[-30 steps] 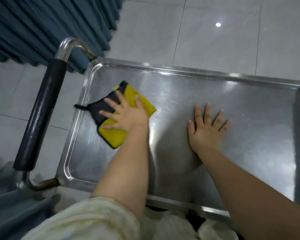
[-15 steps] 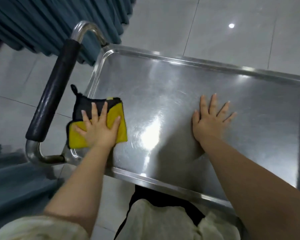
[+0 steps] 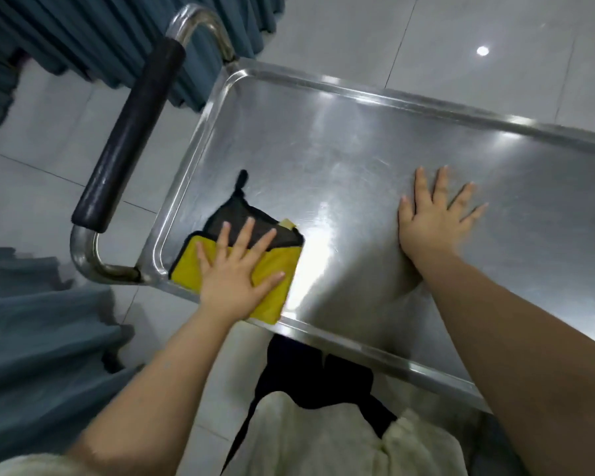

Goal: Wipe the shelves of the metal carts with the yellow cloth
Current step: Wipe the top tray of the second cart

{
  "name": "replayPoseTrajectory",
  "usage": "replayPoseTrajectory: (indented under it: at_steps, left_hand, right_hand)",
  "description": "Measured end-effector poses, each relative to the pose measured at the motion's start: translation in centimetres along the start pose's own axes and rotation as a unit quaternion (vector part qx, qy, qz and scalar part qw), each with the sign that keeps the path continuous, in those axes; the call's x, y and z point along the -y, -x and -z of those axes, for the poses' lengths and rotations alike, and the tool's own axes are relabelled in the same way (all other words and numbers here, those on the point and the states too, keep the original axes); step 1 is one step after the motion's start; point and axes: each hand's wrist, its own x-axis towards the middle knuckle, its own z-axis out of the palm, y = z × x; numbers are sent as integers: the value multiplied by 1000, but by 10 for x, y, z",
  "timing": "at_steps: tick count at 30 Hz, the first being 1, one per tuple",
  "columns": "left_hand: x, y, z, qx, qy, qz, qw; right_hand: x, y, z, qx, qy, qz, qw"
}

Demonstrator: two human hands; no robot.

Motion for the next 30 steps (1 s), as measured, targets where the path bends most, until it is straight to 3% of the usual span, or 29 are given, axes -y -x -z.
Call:
replayPoseTrajectory:
  at_steps: [3,6,8,11,13,15,17,20,23,27,30]
  left_hand:
    - [33,-13,8,18,48,177,983]
    - [-19,-24,8,-12,124,313,942]
    - [-74,-26,5,-6,120,271,955]
    - [-135,-7,-1,13,62,81,995]
    - [-137,11,-3,21,16,-16,1000]
    - [-105,16,-2,22,-5,-61,998]
    - [-56,14,0,7,9,-27,1000]
    - [21,3,9,28,33,99,994]
    - [45,2,13,39,39,188,981]
    - [-34,15,3,34,74,225,971]
    - [-121,29,-6,55,62,138,987]
  right_hand:
    - [8,6,-2,-1,8,5,1000]
    - [13,9,-3,8,24,0,1000]
    - [13,7,-2,4,26,1,1000]
    - [6,-2,0,6,22,7,1000]
    - [-1,-8,3,13,8,15,1000]
    - [-4,-9,4,11,0,21,1000]
    - [-4,-7,5,8,1,21,1000]
    - [1,-2,5,14,3,16,1000]
    - [5,5,3,11,2,13,1000]
    - [4,11,2,29,10,7,1000]
    - [-3,10,18,58,-21,19,998]
